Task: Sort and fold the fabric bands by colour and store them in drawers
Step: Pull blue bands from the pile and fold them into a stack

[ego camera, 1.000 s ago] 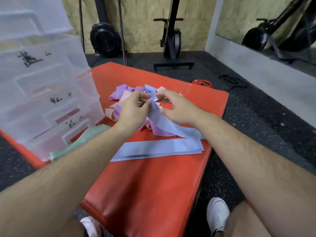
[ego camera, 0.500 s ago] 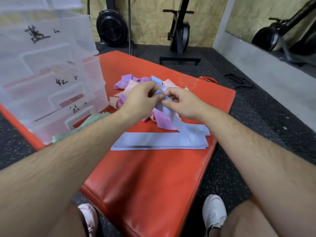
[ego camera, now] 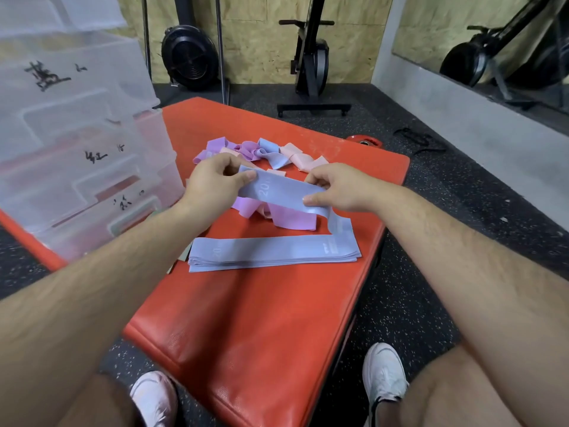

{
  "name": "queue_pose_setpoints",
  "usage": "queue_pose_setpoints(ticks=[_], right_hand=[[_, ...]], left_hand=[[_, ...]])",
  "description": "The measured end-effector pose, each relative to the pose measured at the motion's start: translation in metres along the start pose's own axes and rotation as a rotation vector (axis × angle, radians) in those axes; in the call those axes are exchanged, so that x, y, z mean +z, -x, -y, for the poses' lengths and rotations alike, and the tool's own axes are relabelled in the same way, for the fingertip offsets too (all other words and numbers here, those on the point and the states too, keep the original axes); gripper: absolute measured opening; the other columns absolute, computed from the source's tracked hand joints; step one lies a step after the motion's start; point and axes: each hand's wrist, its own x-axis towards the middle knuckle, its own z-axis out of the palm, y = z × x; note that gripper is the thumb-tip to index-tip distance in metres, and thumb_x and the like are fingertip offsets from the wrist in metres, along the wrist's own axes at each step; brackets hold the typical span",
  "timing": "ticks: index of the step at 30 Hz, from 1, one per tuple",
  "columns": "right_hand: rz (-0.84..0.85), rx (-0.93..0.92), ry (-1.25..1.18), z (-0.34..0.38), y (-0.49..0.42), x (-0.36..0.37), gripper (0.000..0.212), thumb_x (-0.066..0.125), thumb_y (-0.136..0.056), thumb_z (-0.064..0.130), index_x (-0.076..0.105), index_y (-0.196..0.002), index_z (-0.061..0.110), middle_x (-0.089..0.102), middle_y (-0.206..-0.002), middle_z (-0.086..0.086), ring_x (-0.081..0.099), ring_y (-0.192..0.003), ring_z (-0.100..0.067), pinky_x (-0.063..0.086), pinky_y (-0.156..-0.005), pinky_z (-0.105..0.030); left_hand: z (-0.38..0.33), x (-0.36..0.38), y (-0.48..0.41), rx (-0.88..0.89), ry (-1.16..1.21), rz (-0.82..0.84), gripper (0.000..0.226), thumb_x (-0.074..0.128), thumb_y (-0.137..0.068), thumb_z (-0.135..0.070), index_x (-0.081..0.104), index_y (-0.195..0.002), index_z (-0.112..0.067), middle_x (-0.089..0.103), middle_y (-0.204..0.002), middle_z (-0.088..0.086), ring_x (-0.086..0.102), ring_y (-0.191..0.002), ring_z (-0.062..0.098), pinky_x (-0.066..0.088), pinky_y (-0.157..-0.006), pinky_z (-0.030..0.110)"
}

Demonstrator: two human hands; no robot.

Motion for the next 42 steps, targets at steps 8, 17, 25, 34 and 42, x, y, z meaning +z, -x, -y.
queue_pose_setpoints(ticks=[8,17,25,34,42], right_hand=[[-0.015,0.154,0.093,-0.033,0.021,-0.022,0.019,0.081,-0.084,0.025,0.07,-0.099,0.02,0.074,-0.095,-0.002,0.07,-0.09,-0.024,0.055,-0.084,-0.039],[0.058,0.303,-0.223,-0.046,0.052,-0.027,0.029,0.076,-0.086,0.003,0.062,-0.111,0.009,0.072,-0.091,-0.014,0.066,-0.075,-0.019,0.057,-0.074,-0.035],[0.127,0.323,-0.104,-0.047,0.058,0.001,0.012,0.078,-0.085,0.007,0.071,-0.094,0.01,0.072,-0.087,-0.006,0.065,-0.069,-0.015,0.056,-0.065,-0.029],[0.073,0.334,0.003,-0.045,0.061,0.019,0.007,0.076,-0.087,0.006,0.073,-0.088,0.012,0.071,-0.075,-0.006,0.061,-0.052,-0.011,0.052,-0.054,-0.024],[0.036,0.294,0.141,-0.042,0.064,0.027,0.006,0.076,-0.085,0.015,0.074,-0.084,0.021,0.066,-0.072,0.008,0.058,-0.063,-0.011,0.046,-0.06,-0.027]], left_hand=[[0.01,-0.029,0.0,-0.183,0.173,0.01,0.009,0.07,-0.089,-0.012,0.064,-0.083,-0.009,0.063,-0.078,0.008,0.06,-0.067,0.024,0.055,-0.062,0.03],[0.044,-0.054,0.019,-0.276,-0.013,0.167,0.013,0.074,-0.085,-0.006,0.065,-0.094,-0.004,0.064,-0.083,0.006,0.061,-0.073,0.018,0.053,-0.061,0.026],[0.057,-0.05,0.048,0.004,-0.531,0.217,0.018,0.077,-0.08,-0.022,0.059,-0.079,-0.022,0.063,-0.079,-0.002,0.059,-0.066,0.018,0.043,-0.059,0.028],[0.074,-0.043,0.052,0.161,-0.706,0.241,0.016,0.077,-0.078,-0.019,0.062,-0.073,-0.021,0.063,-0.073,-0.003,0.059,-0.073,0.019,0.043,-0.065,0.03],[0.077,-0.036,0.051,0.22,-0.876,0.22,0.007,0.072,-0.085,-0.024,0.071,-0.079,-0.019,0.062,-0.095,0.004,0.058,-0.094,0.024,0.04,-0.079,0.031]])
